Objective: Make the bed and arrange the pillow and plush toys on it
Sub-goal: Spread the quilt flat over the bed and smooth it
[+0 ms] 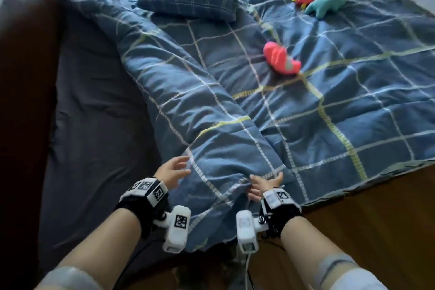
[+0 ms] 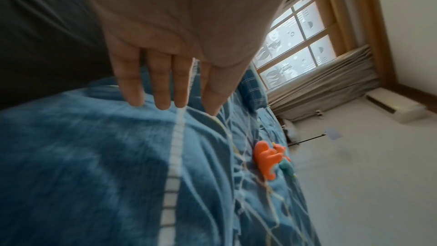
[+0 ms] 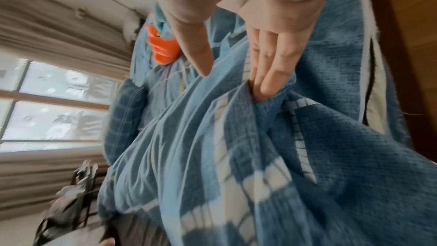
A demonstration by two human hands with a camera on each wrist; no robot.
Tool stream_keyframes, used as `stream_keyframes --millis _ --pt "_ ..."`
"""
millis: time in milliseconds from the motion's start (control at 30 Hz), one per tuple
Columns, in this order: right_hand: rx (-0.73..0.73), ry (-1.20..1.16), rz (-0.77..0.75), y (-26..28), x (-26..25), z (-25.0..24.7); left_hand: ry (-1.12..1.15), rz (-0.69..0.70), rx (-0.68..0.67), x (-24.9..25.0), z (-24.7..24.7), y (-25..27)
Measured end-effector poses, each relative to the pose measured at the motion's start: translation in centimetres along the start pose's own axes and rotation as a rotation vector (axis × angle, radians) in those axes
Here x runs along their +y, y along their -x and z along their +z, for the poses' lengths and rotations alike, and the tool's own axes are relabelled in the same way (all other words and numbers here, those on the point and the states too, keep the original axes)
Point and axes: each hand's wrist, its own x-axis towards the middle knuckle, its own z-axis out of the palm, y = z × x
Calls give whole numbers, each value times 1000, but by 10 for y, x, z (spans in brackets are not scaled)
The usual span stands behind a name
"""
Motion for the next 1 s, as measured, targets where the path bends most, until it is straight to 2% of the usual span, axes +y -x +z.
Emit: stream_keyframes --millis 67,133,233,333,400,467,567,700,767,833,933,1000 --pt "80 31 48 -15 1 -3 1 -11 -30 -10 13 2" --pt "169 163 41 -30 1 -11 -10 -14 -55 -18 30 -1" --pt "213 257 105 -48 -3 -25 -89 -32 -73 -35 55 -7" --pt "125 320 179 -87 -4 -36 -115 -29 -80 -58 62 -14" --pt "74 359 194 -160 22 -53 -78 -36 -89 -68 60 -16" --pt "-19 302 177 -177 26 -59 -31 -57 -108 -73 54 -15" --pt "-213 157 255 -88 -17 -32 59 -106 -128 -66 44 -12" --pt "-447 -51 216 -41 -38 -16 182 -113 -81 -40 18 -5" --pt "-549 -1 173 -14 -44 1 264 -78 -59 -23 -2 3" --pt "-652 113 93 18 -48 23 302 -7 -56 -6 -24 14" --pt "-629 224 -148 60 -36 65 372 83 -62 15 -56 34" --pt "-635 401 -302 91 -21 95 342 104 -46 25 -78 52"
